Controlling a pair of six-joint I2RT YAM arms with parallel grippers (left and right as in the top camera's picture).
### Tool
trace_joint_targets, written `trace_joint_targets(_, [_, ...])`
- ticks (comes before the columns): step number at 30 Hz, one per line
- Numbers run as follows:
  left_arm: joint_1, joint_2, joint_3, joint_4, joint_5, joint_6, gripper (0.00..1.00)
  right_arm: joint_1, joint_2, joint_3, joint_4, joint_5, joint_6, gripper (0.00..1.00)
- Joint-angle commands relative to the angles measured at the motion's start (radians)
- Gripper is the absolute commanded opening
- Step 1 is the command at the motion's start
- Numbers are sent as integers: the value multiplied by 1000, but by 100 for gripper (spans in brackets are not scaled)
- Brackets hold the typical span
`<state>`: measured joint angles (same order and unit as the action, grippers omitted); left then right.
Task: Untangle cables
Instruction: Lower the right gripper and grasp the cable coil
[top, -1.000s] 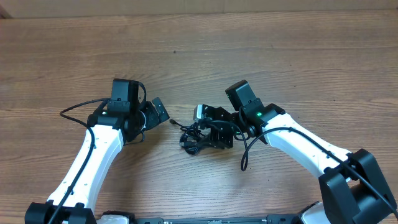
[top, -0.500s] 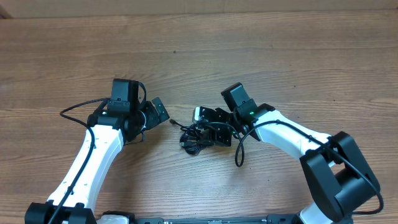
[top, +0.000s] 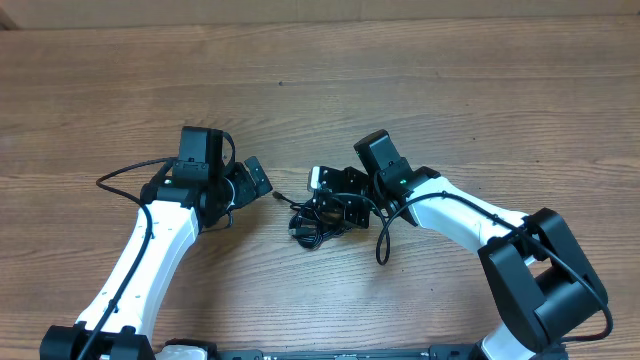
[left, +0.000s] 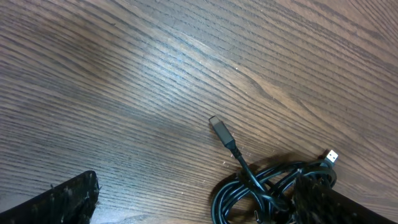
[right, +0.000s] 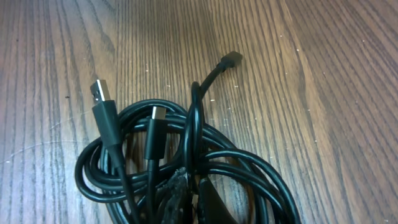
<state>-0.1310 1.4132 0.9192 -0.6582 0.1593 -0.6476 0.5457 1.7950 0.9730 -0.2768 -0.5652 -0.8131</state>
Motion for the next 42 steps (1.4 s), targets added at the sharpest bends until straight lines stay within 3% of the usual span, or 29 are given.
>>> trace_joint_targets(1, [0,5,19,2,-13,20,100,5,7,-5,12,8,-4,4])
trace_joint_targets(2, [0,5,19,1,-13,20,100,5,7,-5,11,7,-4,7])
trace_joint_targets(5, [0,5,19,1,-13,20,100,5,8,-5,11,7,-4,34])
trace_joint_targets(11, [0,5,19,2,-13,20,100,5,8,-5,10,6,-3,57])
trace_joint_targets(22, [0,5,19,1,-12,19,100,47,13,-5,11,3,-4,58])
trace_joint_targets(30, [0,5,19,2,-13,20,100,78,51,-5,21,15,-3,44])
trace_joint_targets(42, [0,5,19,9,-13,20,100,75,55,-5,58,106,-3,42])
